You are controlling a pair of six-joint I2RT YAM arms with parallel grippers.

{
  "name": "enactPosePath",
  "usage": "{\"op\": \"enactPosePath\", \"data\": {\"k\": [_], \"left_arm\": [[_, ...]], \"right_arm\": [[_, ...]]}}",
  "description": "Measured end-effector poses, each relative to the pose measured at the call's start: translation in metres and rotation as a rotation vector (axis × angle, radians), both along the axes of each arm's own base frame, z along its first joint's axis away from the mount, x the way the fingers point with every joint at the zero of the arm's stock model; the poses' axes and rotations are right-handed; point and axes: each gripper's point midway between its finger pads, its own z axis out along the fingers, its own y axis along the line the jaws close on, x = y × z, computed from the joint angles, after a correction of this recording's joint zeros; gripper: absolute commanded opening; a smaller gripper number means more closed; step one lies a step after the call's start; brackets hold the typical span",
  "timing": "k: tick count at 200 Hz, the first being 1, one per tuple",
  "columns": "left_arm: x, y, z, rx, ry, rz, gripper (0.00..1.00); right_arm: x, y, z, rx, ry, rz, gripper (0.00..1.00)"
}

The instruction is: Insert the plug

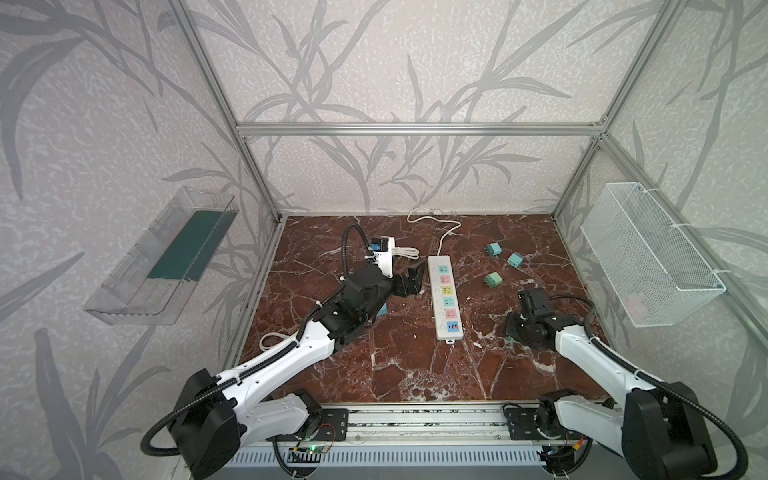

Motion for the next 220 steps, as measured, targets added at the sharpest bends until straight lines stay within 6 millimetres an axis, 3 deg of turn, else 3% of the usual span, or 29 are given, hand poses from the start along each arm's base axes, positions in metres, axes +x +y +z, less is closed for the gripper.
{"op": "enactPosePath", "data": {"k": [48, 89, 98, 117, 134, 174, 201, 220], "left_arm": [[-0.001, 0.000, 0.001, -0.006, 0.000, -0.005, 0.95], [-0.001, 0.000, 0.002, -0.001, -0.004, -0.007, 0.95], [-0.001, -0.001, 0.001, 0.002, -0.004, -0.008, 0.94], [0.000, -0.004, -0.004, 0.020, -0.003, -0.022, 0.93], [0.000, -0.010, -0.010, 0.054, -0.007, -0.049, 0.90], [0.000, -0.045, -0.016, 0.189, -0.009, -0.155, 0.81], [-0.007, -0.082, -0.013, 0.282, -0.010, -0.266, 0.81], [-0.025, -0.112, -0.031, 0.385, 0.000, -0.363, 0.80]], "right_arm": [[0.012, 0.014, -0.001, 0.045, -0.023, 0.047, 0.41], [0.032, 0.050, 0.000, 0.039, -0.047, 0.179, 0.42], [0.036, 0.058, 0.000, 0.042, -0.050, 0.209, 0.45], [0.042, 0.065, -0.001, 0.043, -0.056, 0.254, 0.63], [0.043, 0.069, 0.003, 0.042, -0.056, 0.299, 0.72], [0.061, 0.068, 0.042, 0.019, -0.164, 0.340, 0.78], [0.071, 0.049, 0.072, 0.060, -0.261, 0.240, 0.82], [0.075, 0.034, 0.087, 0.107, -0.346, 0.153, 0.82]]}}
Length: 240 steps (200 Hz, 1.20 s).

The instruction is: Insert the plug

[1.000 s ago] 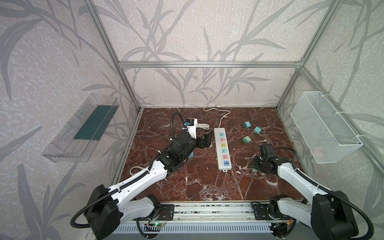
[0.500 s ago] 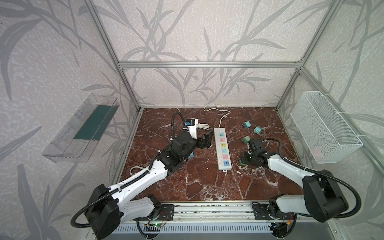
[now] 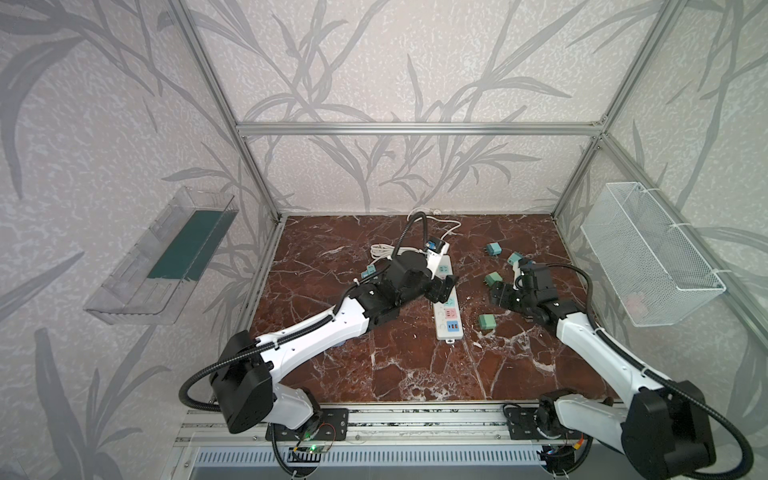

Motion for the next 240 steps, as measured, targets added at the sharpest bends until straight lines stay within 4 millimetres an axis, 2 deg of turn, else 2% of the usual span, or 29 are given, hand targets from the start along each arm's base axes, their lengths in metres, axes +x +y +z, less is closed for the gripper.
{"op": "enactPosePath", "data": {"k": [26, 50, 64, 83, 108, 134, 177, 208, 240], "left_arm": [[-0.027, -0.030, -0.048, 0.173, 0.045, -0.122, 0.80], [-0.036, -0.049, -0.081, 0.306, 0.082, -0.184, 0.70], [-0.032, -0.059, -0.087, 0.350, 0.094, -0.196, 0.69], [-0.030, -0.072, -0.085, 0.377, 0.093, -0.216, 0.69], [-0.033, -0.079, -0.083, 0.408, 0.084, -0.241, 0.69], [-0.038, -0.081, -0.090, 0.462, 0.090, -0.277, 0.63], [-0.042, -0.084, -0.120, 0.567, 0.115, -0.348, 0.62], [-0.043, -0.083, -0.142, 0.628, 0.125, -0.380, 0.63], [-0.039, -0.090, -0.158, 0.677, 0.127, -0.414, 0.66]], "right_arm": [[-0.001, -0.021, -0.001, 0.065, -0.007, -0.083, 0.83], [-0.005, -0.034, -0.014, 0.120, 0.016, -0.139, 0.92], [-0.009, -0.030, -0.023, 0.151, 0.032, -0.134, 0.94], [-0.012, -0.025, -0.028, 0.179, 0.051, -0.126, 0.94], [-0.011, -0.025, -0.030, 0.194, 0.064, -0.141, 0.94], [-0.008, -0.026, -0.033, 0.207, 0.068, -0.167, 0.94], [-0.008, -0.031, -0.037, 0.192, 0.059, -0.188, 0.94], [-0.011, -0.034, -0.040, 0.176, 0.058, -0.203, 0.94], [-0.019, -0.042, -0.036, 0.152, 0.027, -0.231, 0.94]]}}
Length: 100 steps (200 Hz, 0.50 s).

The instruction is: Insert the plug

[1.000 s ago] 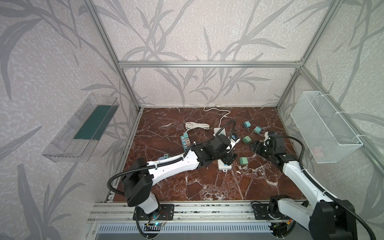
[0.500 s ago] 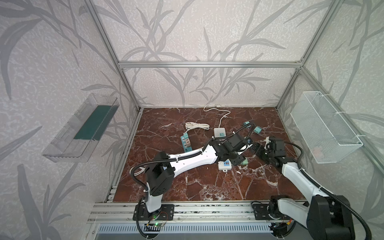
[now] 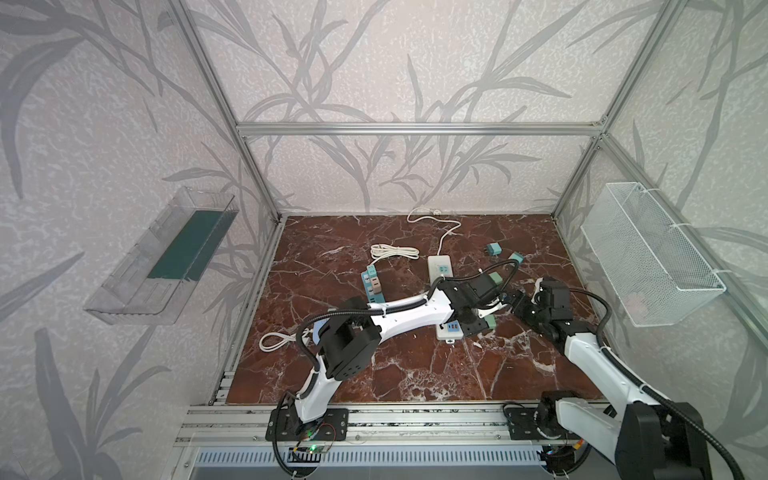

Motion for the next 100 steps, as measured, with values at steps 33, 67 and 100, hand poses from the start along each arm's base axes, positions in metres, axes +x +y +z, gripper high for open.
{"op": "enactPosePath", "data": {"k": [33, 67, 100], "left_arm": [[-0.004, -0.004, -0.009, 0.015, 0.017, -0.055, 0.69], [-0.004, -0.020, -0.015, -0.012, 0.027, -0.101, 0.70], [-0.003, -0.031, -0.024, -0.036, 0.032, -0.124, 0.71]], "right_arm": [[0.001, -0.011, 0.011, -0.018, -0.041, -0.047, 0.96], [-0.005, -0.031, 0.011, -0.007, -0.049, -0.134, 0.96], [-0.011, -0.047, 0.003, 0.025, -0.026, -0.211, 0.96]]}}
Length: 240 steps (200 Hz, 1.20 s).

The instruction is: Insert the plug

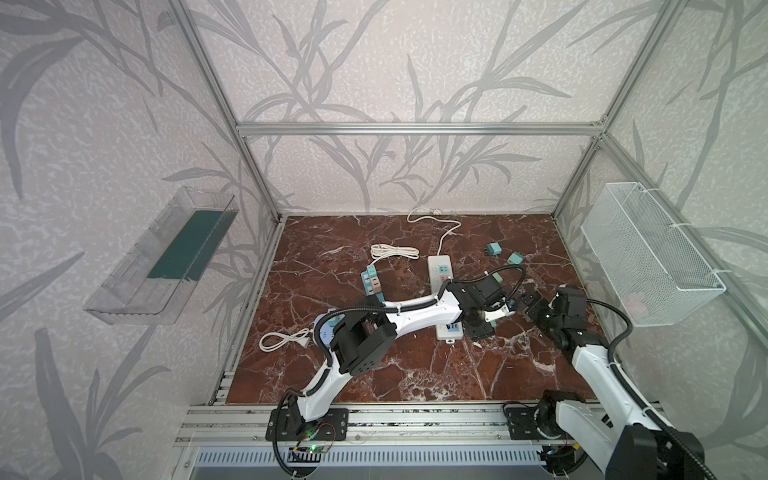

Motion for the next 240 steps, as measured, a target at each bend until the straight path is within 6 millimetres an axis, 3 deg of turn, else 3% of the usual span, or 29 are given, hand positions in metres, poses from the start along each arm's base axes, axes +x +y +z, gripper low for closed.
{"op": "enactPosePath", "data": {"k": [72, 121, 177, 203, 211, 224, 240], "left_arm": [[0.013, -0.018, -0.016, -0.046, -0.045, -0.004, 0.69], [0.017, -0.023, -0.040, -0.016, -0.039, -0.013, 0.59], [0.020, -0.023, -0.040, -0.018, -0.040, -0.006, 0.39], [0.020, -0.023, -0.040, -0.020, -0.039, -0.003, 0.43], [0.020, -0.023, -0.040, -0.020, -0.037, -0.001, 0.38], [0.020, -0.023, -0.040, -0.018, -0.034, 0.000, 0.19], [0.020, -0.023, -0.039, -0.020, -0.034, 0.005, 0.07]], "right_arm": [[-0.003, -0.004, -0.008, 0.072, 0.008, -0.034, 0.96], [0.000, -0.003, -0.005, 0.081, -0.012, -0.031, 0.96], [0.000, -0.002, -0.004, 0.083, -0.027, -0.025, 0.96], [0.000, -0.002, -0.002, 0.082, -0.036, -0.024, 0.96], [0.000, -0.002, -0.002, 0.082, -0.037, -0.024, 0.96], [0.000, -0.002, -0.002, 0.082, -0.037, -0.022, 0.96], [0.000, -0.002, -0.001, 0.081, -0.041, -0.020, 0.96]]}}
